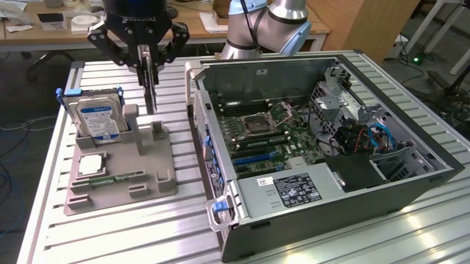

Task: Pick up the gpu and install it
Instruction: 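Pick up the gpu and move the gpu toward the slot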

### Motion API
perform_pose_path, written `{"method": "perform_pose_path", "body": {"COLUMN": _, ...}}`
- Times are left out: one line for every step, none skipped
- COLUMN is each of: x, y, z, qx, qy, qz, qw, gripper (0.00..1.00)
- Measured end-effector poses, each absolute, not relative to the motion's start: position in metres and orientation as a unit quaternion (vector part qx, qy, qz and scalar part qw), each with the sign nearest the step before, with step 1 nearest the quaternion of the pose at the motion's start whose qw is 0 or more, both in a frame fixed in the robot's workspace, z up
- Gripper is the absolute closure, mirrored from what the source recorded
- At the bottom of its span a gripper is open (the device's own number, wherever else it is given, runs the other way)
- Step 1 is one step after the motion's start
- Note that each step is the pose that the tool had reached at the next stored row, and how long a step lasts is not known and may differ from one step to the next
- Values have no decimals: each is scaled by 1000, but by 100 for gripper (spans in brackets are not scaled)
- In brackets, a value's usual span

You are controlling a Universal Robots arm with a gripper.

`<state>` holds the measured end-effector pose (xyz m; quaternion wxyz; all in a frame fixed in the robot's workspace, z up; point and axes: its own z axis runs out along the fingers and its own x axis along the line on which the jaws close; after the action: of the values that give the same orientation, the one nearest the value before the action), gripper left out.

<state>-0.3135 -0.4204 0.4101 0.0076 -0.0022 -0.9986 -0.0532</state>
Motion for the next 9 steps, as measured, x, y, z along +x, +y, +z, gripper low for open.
{"method": "perform_pose_path", "body": {"x": -314, "y": -420, "z": 411, "qx": -2, "qy": -999, "qz": -53, "qw": 8, "gripper": 73}}
{"method": "perform_pose_path", "body": {"x": -314, "y": -420, "z": 411, "qx": -2, "qy": -999, "qz": -53, "qw": 8, "gripper": 73}}
{"method": "perform_pose_path", "body": {"x": -314, "y": -420, "z": 412, "qx": -2, "qy": -999, "qz": -53, "qw": 8, "gripper": 73}}
{"method": "perform_pose_path", "body": {"x": -314, "y": -420, "z": 412, "qx": -2, "qy": -999, "qz": -53, "qw": 8, "gripper": 73}}
{"method": "perform_pose_path", "body": {"x": -314, "y": -420, "z": 413, "qx": -2, "qy": -999, "qz": -53, "qw": 8, "gripper": 73}}
{"method": "perform_pose_path", "body": {"x": -314, "y": -420, "z": 414, "qx": -2, "qy": -999, "qz": -53, "qw": 8, "gripper": 73}}
{"method": "perform_pose_path", "body": {"x": -314, "y": -420, "z": 414, "qx": -2, "qy": -999, "qz": -53, "qw": 8, "gripper": 73}}
{"method": "perform_pose_path", "body": {"x": -314, "y": -420, "z": 415, "qx": -2, "qy": -999, "qz": -53, "qw": 8, "gripper": 73}}
{"method": "perform_pose_path", "body": {"x": -314, "y": -420, "z": 416, "qx": -2, "qy": -999, "qz": -53, "qw": 8, "gripper": 73}}
